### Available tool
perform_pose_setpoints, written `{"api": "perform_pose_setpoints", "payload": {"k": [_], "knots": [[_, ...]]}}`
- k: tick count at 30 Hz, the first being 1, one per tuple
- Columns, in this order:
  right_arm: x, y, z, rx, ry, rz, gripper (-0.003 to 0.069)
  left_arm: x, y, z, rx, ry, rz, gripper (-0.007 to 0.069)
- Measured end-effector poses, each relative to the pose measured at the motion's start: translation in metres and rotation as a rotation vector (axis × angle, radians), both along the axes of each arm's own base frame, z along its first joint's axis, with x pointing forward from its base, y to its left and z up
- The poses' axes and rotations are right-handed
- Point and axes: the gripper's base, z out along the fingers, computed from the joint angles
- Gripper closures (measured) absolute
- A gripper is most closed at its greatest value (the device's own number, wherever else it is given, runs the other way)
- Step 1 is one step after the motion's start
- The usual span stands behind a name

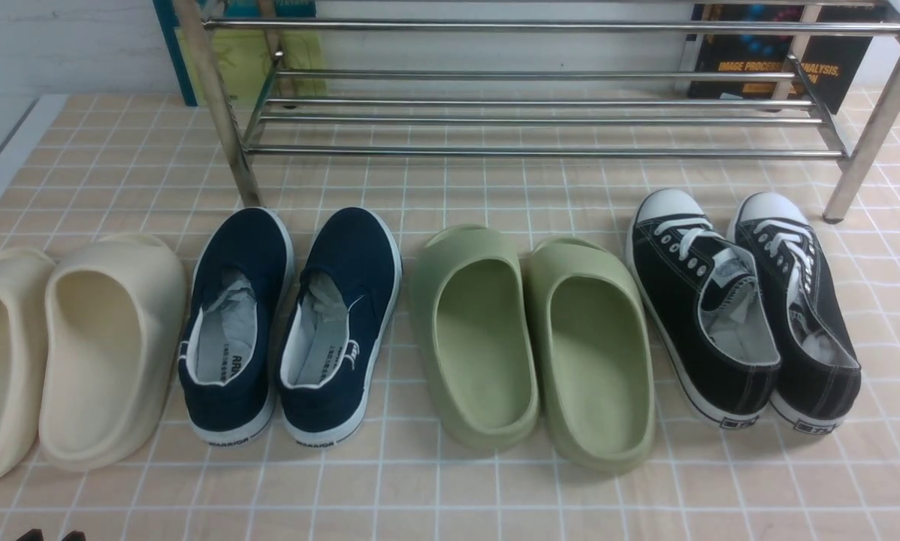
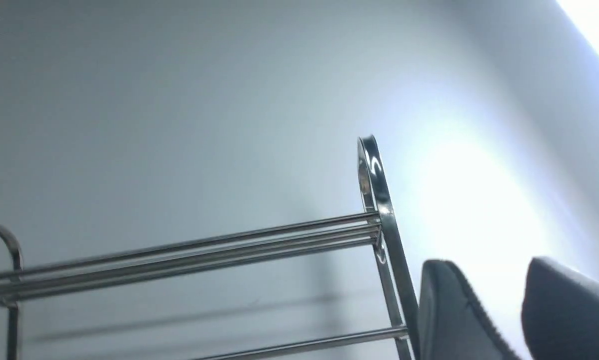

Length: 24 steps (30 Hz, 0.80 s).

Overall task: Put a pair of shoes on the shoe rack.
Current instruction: Use the right arm to grab the shoe closest to it

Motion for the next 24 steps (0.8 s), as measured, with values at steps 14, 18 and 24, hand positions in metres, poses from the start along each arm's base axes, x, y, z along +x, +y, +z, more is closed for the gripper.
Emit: {"api": "perform_pose_setpoints", "payload": {"k": [14, 18, 24], "knots": [[0.01, 0.01, 0.105, -0.163, 0.016, -0.01, 0.0673, 0.0, 0.0, 0.0, 0.0, 0.0, 0.0, 0.0384], [0.053, 0.007, 0.116, -0.186, 0.311, -0.032, 0.0666, 0.0, 0.0, 0.0, 0.0, 0.0, 0.0, 0.0384], [0.128, -0.001, 0.084, -0.155, 1.011, -0.007, 0.0664, 0.0, 0.0, 0.0, 0.0, 0.0, 0.0, 0.0384]]}}
